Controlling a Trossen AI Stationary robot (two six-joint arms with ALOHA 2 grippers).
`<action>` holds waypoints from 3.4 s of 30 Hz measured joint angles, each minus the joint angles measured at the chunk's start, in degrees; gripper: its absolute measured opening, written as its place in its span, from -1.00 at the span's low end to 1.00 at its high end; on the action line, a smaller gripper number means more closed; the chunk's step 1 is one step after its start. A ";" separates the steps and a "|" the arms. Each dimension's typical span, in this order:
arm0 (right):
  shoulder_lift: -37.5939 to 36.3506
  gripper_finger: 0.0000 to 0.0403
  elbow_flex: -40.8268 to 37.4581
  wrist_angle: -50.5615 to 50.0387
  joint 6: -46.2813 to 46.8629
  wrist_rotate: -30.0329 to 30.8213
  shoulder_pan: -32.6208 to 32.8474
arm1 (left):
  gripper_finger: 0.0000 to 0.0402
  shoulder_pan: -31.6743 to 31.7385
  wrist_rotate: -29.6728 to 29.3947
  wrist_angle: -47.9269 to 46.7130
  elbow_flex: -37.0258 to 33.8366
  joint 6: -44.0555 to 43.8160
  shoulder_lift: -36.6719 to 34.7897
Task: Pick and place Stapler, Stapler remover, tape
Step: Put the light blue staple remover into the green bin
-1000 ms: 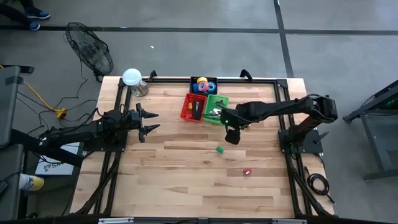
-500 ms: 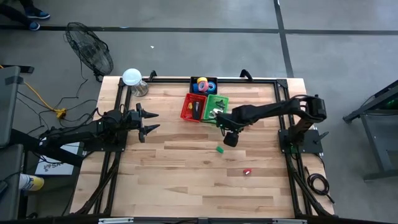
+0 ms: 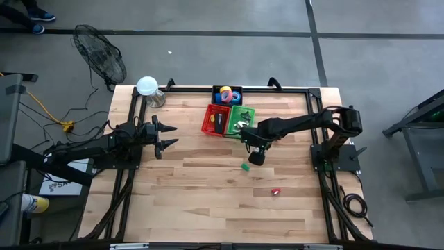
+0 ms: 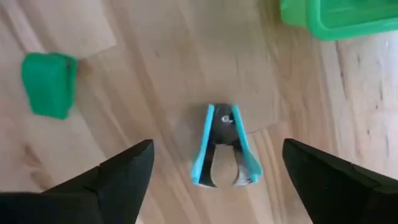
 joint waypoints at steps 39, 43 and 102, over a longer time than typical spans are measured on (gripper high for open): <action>4.31 0.28 -4.48 4.47 -3.67 -2.80 -1.55 | 0.17 0.01 0.01 0.00 0.00 -0.01 0.00; 4.35 0.11 -4.49 4.63 -3.63 -3.67 -1.55 | 0.17 0.00 0.00 -0.01 0.00 0.00 -0.01; 7.93 -0.43 10.32 13.95 -19.08 10.61 -10.58 | 0.17 0.00 0.02 -0.01 0.00 0.00 -0.01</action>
